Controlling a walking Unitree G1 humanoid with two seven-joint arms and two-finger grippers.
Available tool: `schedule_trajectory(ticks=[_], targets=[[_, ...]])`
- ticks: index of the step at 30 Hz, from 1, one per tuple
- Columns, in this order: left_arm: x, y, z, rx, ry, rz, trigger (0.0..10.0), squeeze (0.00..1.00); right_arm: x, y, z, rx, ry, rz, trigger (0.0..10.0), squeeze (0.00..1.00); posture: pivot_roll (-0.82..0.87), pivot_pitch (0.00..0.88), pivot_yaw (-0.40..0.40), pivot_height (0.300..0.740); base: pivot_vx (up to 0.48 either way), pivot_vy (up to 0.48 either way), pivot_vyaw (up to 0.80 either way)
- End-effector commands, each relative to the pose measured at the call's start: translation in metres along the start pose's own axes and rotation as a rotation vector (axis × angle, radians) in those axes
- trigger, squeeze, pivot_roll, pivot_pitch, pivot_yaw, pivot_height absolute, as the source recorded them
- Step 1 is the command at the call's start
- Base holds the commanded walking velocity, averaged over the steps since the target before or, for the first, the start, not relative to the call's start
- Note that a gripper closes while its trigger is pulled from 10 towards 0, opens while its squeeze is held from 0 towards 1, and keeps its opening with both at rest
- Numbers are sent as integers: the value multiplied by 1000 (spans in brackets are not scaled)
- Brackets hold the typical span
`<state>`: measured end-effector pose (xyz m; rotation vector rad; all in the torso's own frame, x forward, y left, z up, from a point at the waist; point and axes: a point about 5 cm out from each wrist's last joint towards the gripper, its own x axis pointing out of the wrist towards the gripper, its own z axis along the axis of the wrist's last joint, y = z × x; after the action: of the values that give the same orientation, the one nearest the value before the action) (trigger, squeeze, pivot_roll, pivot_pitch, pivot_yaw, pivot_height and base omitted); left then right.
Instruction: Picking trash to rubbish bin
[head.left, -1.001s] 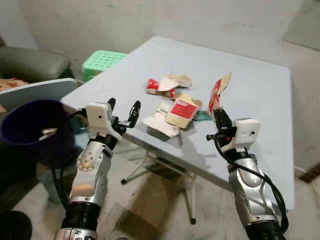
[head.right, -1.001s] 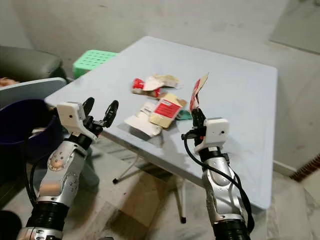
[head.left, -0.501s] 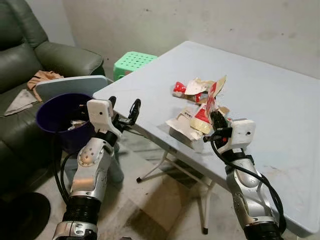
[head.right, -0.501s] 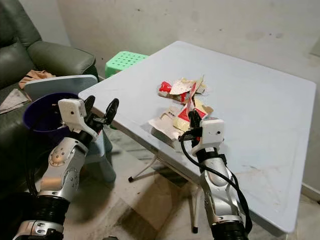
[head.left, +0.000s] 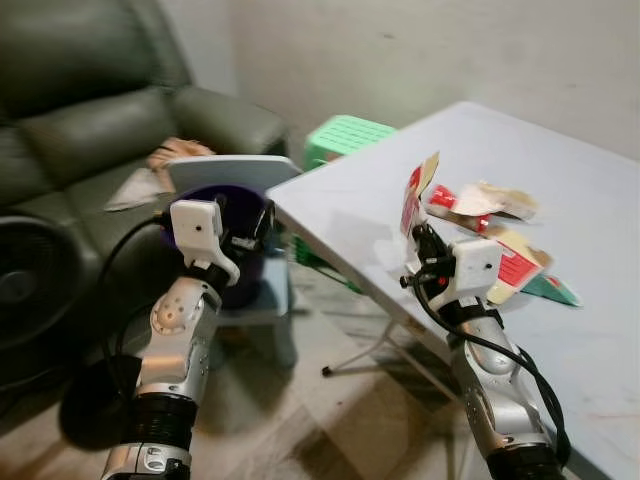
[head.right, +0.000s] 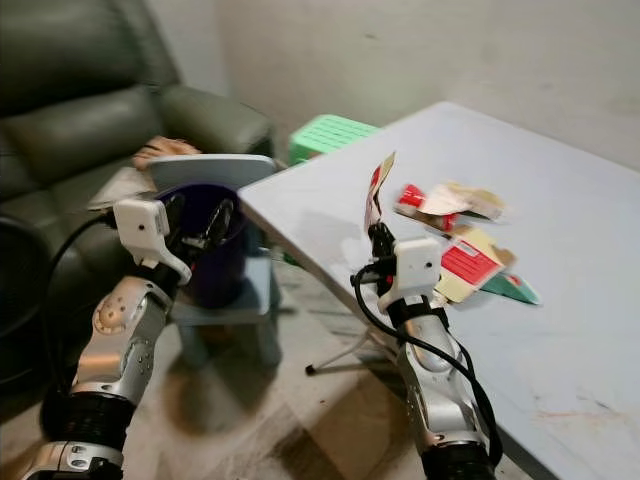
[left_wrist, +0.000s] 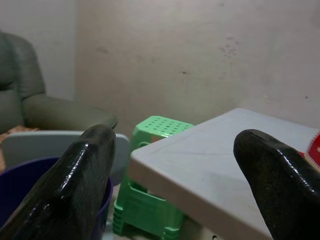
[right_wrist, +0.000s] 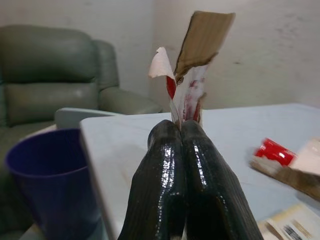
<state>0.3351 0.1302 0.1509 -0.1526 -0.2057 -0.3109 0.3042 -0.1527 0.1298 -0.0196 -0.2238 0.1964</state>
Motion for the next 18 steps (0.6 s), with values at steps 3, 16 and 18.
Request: schedule_trajectory(ticks=[3,16,18], targets=[[-1,10,1,18,12,36,10000,0,5,3,5,2,-15,16,10000,0,72,0,-46,715,0,0,800],[-1,5,-1,27,9,30,10000,0,8,3,5,-4,-2,30,10000,0,74,0,-56,715,0,0,800],[-1,5,0,41,4,19,10000,0,9,3,6,-6,-1,32,10000,0,73,0,-57,715,0,0,800]])
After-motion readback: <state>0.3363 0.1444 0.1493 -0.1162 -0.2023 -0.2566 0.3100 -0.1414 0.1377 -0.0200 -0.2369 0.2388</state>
